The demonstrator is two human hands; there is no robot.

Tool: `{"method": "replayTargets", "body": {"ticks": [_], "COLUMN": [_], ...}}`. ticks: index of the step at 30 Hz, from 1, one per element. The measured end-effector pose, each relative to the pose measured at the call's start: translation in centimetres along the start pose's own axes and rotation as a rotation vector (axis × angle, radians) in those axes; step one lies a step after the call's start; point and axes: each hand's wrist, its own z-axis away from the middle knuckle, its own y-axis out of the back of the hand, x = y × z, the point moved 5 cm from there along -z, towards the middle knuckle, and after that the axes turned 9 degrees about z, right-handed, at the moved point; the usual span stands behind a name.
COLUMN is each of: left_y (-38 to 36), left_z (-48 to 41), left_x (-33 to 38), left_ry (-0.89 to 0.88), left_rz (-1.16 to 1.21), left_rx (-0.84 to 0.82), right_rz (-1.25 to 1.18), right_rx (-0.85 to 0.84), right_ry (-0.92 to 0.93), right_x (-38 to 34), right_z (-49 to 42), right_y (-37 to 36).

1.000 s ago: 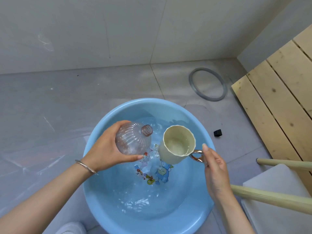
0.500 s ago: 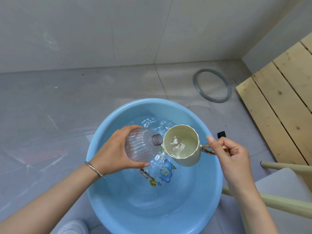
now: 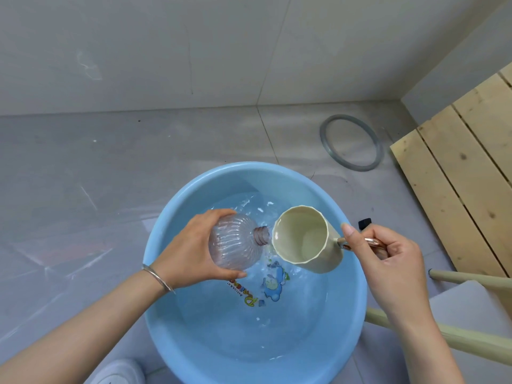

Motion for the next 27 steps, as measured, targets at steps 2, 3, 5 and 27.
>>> {"method": "replayTargets", "body": {"ticks": [2, 3, 5, 27], "left_y": [-0.1, -0.1, -0.2, -0.3], "left_z": [0.0, 0.0, 0.1, 0.1], "left_x": [-0.1, -0.2, -0.3, -0.3], "left_ry": [-0.003, -0.002, 0.004, 0.015], "left_rz": [-0.013, -0.020, -0.027, 0.025], "left_rx": [-0.008, -0.012, -0.017, -0.005], "right_rz": [0.023, 0.035, 0.053, 0.204], "right_rx": [0.004, 0.006, 0.003, 0.034], "right_ry": [0.002, 0.006, 0.015, 0.149], "right_x": [-0.3, -0.4, -0.8, -2.6], "right_z": [0.0, 0.0, 0.0, 0.1], "right_y": [0.1, 0.2, 0.3, 1.4]}}
